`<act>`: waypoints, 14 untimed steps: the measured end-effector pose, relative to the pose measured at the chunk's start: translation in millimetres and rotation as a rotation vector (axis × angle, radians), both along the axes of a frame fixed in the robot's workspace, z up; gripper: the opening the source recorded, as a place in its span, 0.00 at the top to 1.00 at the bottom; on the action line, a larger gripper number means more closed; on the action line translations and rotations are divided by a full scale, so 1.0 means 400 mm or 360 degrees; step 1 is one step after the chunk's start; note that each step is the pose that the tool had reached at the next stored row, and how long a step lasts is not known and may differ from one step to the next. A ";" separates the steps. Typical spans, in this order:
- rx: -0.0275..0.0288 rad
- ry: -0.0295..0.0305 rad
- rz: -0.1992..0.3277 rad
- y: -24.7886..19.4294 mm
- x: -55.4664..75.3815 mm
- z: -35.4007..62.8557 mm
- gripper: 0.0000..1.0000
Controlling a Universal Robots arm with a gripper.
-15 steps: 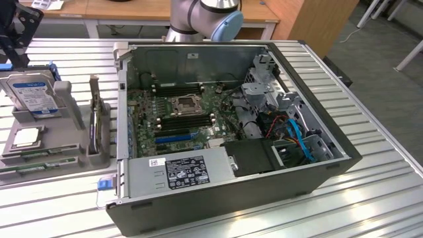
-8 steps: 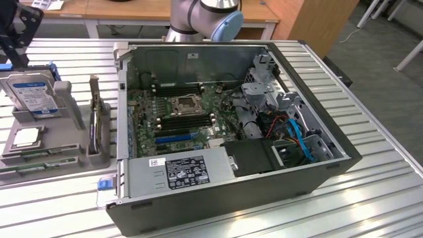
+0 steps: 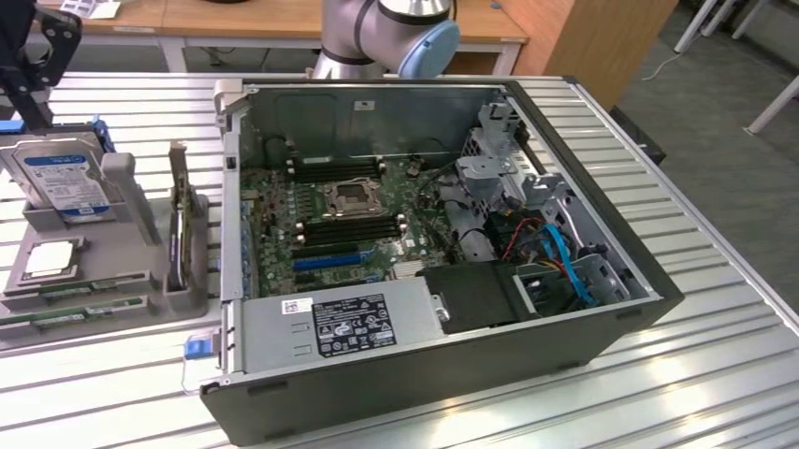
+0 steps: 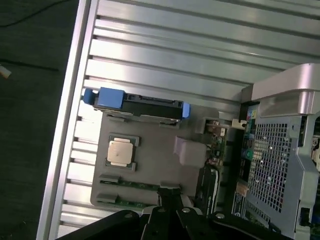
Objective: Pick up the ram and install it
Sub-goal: 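Pick up the ram and move it above insertion slot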
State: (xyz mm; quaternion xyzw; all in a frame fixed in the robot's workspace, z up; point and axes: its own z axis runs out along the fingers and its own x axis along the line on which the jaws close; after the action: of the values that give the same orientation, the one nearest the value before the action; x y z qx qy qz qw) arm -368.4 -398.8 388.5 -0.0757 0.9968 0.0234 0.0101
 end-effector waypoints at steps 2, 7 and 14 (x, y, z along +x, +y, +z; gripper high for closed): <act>0.00001 0.00001 0.0059 0.000 0.000 -0.001 0.89; 0.00001 0.00028 0.0197 0.000 0.000 -0.001 0.89; -0.00002 0.00027 0.0398 0.000 0.000 -0.001 0.89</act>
State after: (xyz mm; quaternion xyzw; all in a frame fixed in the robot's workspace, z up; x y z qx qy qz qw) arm -368.4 -398.8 388.0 -0.1995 0.9796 0.0245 0.0063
